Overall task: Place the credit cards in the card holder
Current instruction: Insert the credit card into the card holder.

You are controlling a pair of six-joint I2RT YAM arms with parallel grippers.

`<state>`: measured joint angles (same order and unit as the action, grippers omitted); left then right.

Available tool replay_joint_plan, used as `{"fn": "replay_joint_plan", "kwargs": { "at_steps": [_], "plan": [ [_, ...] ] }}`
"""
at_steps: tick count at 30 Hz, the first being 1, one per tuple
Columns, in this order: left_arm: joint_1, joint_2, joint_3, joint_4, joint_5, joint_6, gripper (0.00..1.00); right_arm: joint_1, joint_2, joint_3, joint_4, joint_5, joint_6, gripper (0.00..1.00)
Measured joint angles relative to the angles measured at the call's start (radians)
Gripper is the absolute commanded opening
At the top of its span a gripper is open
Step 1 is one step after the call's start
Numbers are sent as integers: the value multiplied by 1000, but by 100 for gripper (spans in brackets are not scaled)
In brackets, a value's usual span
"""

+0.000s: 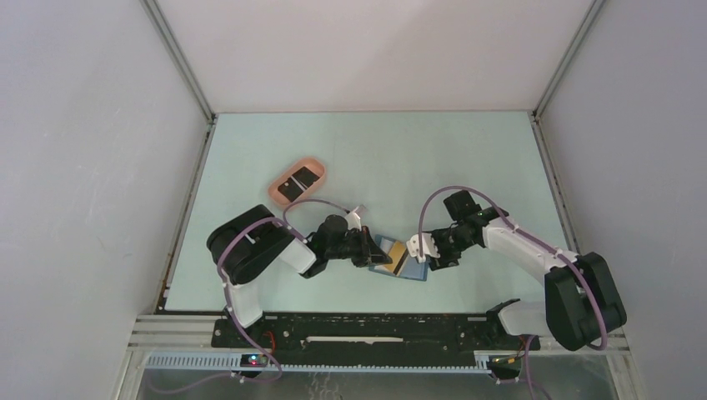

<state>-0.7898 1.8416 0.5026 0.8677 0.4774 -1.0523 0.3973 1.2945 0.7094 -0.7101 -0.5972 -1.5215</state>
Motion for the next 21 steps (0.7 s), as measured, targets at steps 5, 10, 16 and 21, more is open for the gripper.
{"fn": "replay_joint_plan", "kwargs": {
  "at_steps": [5,10,16,21],
  "plan": [
    [-1,6,0,14,-4,-12,0,36,48,-2,24,51,0,55],
    [-9,14,-12,47,-19,-31,0,69,80,-2,39,82,1,50],
    [-30,34,-36,117,-56,-68,0,89,91,-2,41,95,2,47],
    [-46,50,-66,190,-92,-100,0,96,91,-2,40,95,2,45]
  ]
}}
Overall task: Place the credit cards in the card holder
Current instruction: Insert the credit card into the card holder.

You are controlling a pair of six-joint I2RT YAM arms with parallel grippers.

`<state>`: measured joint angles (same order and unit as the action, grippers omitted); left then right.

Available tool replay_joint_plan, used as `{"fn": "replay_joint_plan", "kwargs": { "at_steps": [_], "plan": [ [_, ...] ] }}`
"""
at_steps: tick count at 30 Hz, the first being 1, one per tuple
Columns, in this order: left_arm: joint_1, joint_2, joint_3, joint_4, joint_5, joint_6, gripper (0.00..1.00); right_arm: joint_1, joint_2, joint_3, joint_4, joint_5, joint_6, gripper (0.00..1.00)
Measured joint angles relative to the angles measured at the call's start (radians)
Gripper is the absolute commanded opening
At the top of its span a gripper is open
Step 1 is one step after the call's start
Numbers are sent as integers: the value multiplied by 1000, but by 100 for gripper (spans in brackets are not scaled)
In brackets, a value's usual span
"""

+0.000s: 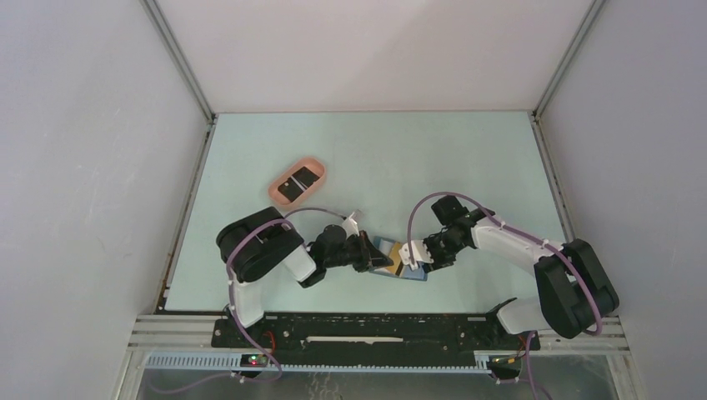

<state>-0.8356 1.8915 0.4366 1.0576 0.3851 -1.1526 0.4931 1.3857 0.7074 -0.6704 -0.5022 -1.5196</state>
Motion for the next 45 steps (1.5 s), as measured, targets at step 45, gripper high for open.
{"fn": "replay_joint_plan", "kwargs": {
  "at_steps": [45],
  "plan": [
    [-85,61,-45,177,-192,-116,0,53,19,0,-2,7,24,40]
  ]
}}
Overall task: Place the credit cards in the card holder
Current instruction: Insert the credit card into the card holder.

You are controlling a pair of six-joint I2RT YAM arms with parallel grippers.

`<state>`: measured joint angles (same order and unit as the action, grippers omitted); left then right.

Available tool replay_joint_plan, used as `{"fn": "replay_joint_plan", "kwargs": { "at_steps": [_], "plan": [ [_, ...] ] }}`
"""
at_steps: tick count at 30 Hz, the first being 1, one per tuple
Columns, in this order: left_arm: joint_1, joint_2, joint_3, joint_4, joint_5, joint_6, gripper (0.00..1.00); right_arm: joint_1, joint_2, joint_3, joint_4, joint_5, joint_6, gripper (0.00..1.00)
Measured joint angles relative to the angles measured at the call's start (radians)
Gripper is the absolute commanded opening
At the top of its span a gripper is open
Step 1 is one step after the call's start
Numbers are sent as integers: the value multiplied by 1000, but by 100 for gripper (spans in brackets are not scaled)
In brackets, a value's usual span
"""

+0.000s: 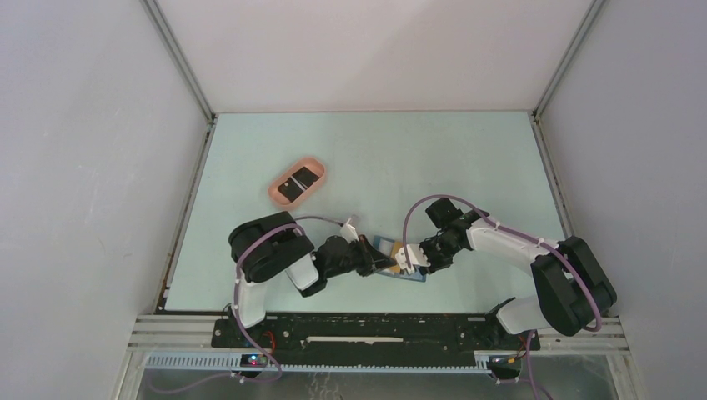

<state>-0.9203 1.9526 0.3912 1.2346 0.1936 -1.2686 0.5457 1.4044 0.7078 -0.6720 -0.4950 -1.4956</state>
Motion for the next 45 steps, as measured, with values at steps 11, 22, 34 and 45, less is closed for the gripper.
{"fn": "replay_joint_plan", "kwargs": {
  "at_steps": [11,22,34,45],
  "plan": [
    [-10,11,-11,25,-18,-17,4,-19,-63,28,-26,-98,98,59],
    [-11,22,-11,31,-19,-17,10,-81,5,181,13,-322,494,22],
    [-14,34,-11,41,-19,-16,15,-10,253,320,106,-215,982,17],
    [-14,51,-19,76,-19,-25,16,39,374,391,110,-127,1188,12]
  ]
}}
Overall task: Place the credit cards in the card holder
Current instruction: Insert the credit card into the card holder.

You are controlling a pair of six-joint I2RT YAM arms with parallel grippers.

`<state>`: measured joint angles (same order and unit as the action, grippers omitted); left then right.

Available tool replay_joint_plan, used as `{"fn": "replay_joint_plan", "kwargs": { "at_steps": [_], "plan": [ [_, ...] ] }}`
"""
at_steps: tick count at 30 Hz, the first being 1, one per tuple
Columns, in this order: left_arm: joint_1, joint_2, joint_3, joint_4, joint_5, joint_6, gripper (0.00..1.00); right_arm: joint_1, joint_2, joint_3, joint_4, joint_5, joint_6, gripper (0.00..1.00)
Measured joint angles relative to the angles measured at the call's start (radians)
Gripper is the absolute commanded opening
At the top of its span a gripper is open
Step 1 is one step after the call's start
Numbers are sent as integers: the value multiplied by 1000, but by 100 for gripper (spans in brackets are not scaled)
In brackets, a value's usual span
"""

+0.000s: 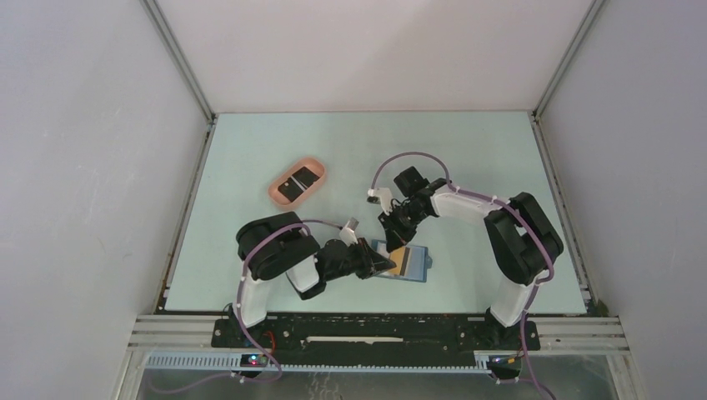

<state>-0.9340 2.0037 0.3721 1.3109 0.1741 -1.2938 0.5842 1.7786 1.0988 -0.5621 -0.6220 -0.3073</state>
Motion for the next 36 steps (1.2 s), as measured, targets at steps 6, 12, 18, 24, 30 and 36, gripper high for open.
{"fn": "replay_joint_plan", "kwargs": {
  "at_steps": [6,12,18,24,30,36],
  "plan": [
    [0,5,0,8,0,-1,17,39,19,0,-2,56,15,12],
    [0,6,0,10,0,-1,19,66,20,9,-3,101,18,12],
    [0,6,-1,16,1,-9,29,87,28,42,-33,145,-11,12],
    [-2,6,-11,39,1,-14,33,95,34,65,-71,165,-55,12],
    [-2,6,-13,45,1,-16,35,95,48,69,-93,178,-76,12],
    [-2,6,-13,47,1,-16,35,98,60,73,-95,175,-76,13]
  ]
}}
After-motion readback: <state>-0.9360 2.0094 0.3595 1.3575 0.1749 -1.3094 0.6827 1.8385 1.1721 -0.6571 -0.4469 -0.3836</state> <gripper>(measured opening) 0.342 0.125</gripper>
